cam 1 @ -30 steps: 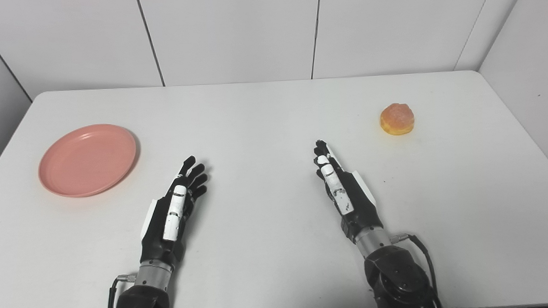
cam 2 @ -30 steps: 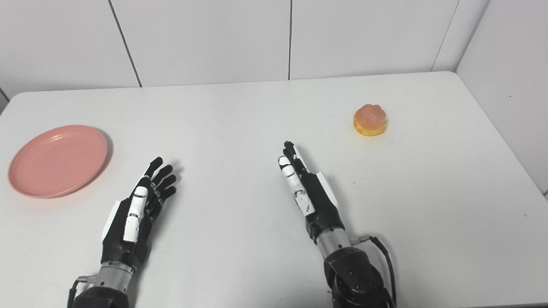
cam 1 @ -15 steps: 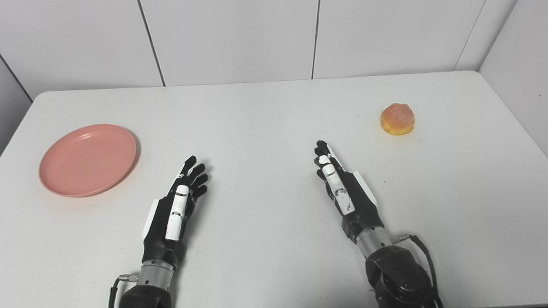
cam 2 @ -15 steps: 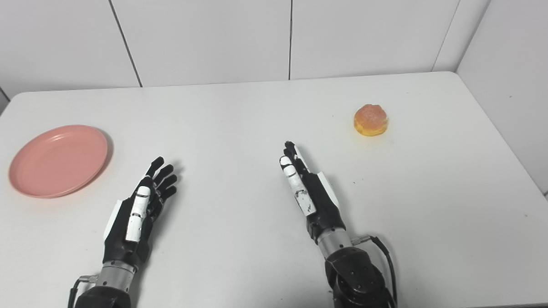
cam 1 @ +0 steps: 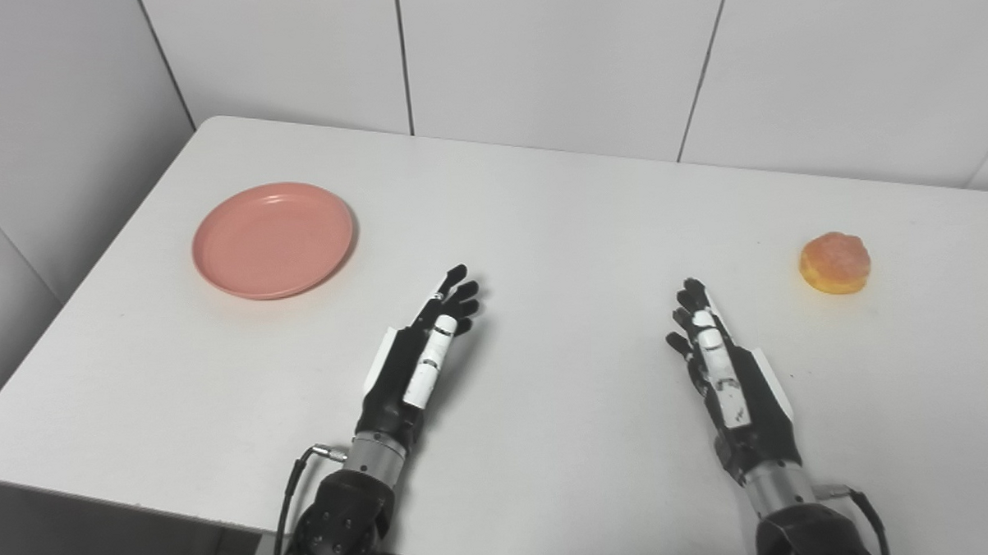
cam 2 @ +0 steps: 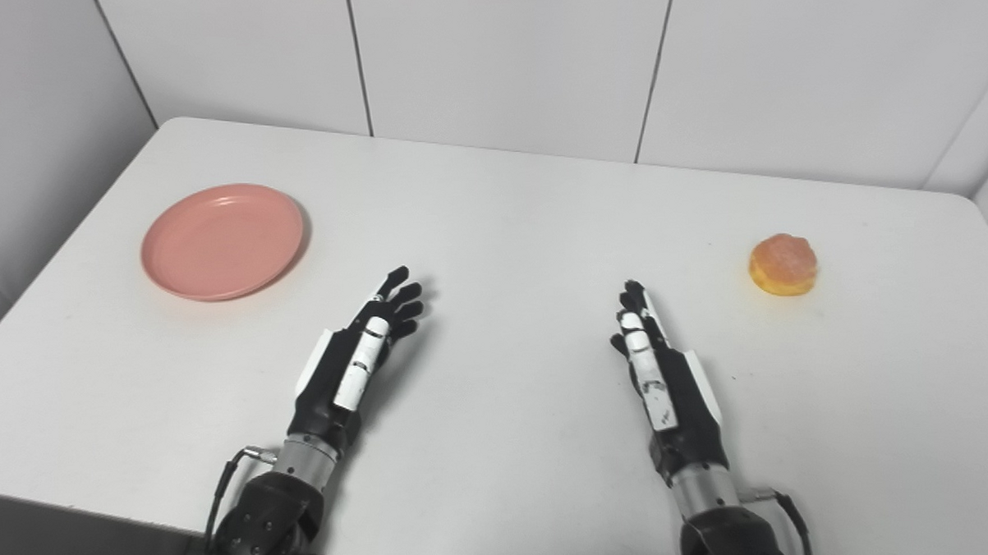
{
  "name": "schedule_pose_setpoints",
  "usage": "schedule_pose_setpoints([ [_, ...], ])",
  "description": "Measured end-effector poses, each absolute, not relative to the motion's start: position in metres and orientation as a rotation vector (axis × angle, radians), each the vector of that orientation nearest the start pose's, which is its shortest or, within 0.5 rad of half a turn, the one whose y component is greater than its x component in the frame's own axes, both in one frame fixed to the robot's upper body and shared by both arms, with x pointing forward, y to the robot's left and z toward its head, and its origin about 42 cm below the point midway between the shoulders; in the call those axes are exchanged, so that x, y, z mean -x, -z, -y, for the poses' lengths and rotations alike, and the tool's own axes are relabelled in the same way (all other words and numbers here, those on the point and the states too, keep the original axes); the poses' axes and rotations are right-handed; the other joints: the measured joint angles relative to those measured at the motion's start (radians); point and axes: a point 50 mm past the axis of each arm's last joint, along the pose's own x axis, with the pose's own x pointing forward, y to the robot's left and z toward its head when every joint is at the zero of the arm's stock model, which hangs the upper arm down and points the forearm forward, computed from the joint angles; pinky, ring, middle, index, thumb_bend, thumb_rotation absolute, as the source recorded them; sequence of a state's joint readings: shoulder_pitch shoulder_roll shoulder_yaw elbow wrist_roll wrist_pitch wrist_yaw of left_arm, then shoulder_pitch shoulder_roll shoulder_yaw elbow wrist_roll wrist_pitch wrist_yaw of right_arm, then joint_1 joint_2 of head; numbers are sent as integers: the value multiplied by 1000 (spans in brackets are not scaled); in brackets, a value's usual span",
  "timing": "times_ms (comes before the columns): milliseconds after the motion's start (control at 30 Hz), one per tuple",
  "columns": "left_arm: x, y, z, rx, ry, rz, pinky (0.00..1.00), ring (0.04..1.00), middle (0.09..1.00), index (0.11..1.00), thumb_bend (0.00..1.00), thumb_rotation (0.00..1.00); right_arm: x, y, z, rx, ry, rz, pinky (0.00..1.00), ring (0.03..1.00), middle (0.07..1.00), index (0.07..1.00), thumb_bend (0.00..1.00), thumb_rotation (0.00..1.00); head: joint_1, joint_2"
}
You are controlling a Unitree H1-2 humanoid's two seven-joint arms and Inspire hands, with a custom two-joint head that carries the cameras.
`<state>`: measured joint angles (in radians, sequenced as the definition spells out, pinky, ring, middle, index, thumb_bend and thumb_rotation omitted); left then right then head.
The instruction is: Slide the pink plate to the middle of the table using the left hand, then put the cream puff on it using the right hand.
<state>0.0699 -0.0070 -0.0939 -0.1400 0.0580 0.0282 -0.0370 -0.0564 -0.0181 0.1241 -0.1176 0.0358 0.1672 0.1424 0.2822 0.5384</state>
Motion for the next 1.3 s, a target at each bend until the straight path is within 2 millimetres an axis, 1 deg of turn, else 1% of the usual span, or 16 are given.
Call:
schedule_pose_setpoints([
  [33,-261,-113,-182,-50,99,46,869,887,905,900,473,1000,-296,-131,171,-18,-287,2,1000,1000,1000,1000,245,1000,27,-18],
  [100,-262,-112,-175,-58,86,44,860,885,903,896,477,1000,-296,-129,175,-31,-287,1,1000,1000,1000,1000,233,1000,32,-21],
  [167,-263,-112,-172,-67,81,44,857,889,907,895,466,1000,-296,-128,178,-43,-286,7,1000,1000,1000,1000,209,1000,86,-55],
  [233,-263,-112,-168,-70,76,45,856,891,908,895,456,1000,-297,-124,182,-56,-281,12,1000,1000,1000,1000,202,1000,98,-61],
  [267,-264,-111,-166,-74,74,45,857,893,909,895,452,1000,-297,-124,184,-59,-280,14,1000,1000,1000,1000,193,1000,129,-77],
  [400,-265,-111,-158,-75,67,44,855,900,912,895,434,1000,-297,-122,186,-59,-288,18,1000,1000,1000,1000,169,1000,150,-89],
  [600,-267,-110,-151,-75,67,41,869,909,918,899,438,1000,-297,-122,186,-59,-293,18,1000,1000,1000,1000,170,1000,156,-89],
  [833,-267,-110,-150,-74,69,41,874,912,919,900,444,1000,-297,-122,187,-55,-296,21,1000,1000,1000,1000,128,1000,156,-83],
  [1000,-267,-111,-150,-74,69,43,869,909,919,901,438,1000,-294,-124,187,-54,-295,23,1000,1000,1000,1000,129,1000,153,-74],
  [1067,-267,-111,-151,-73,68,43,871,909,919,901,436,1000,-294,-126,186,-55,-297,18,1000,1000,1000,1000,121,1000,150,-64],
  [1133,-266,-111,-151,-73,68,43,869,906,918,900,432,1000,-292,-128,185,-58,-299,21,1000,1000,1000,1000,111,1000,150,-64],
  [1167,-266,-112,-151,-72,67,42,868,906,918,899,431,1000,-292,-129,184,-60,-299,24,1000,1000,1000,1000,108,1000,149,-57],
  [1200,-266,-112,-151,-71,65,42,865,901,916,897,439,1000,-292,-130,183,-62,-299,26,1000,1000,1000,1000,104,1000,149,-48],
  [1300,-263,-115,-152,-68,63,39,864,898,915,897,451,1000,-292,-129,180,-62,-295,18,1000,1000,1000,1000,100,1000,147,-46],
])
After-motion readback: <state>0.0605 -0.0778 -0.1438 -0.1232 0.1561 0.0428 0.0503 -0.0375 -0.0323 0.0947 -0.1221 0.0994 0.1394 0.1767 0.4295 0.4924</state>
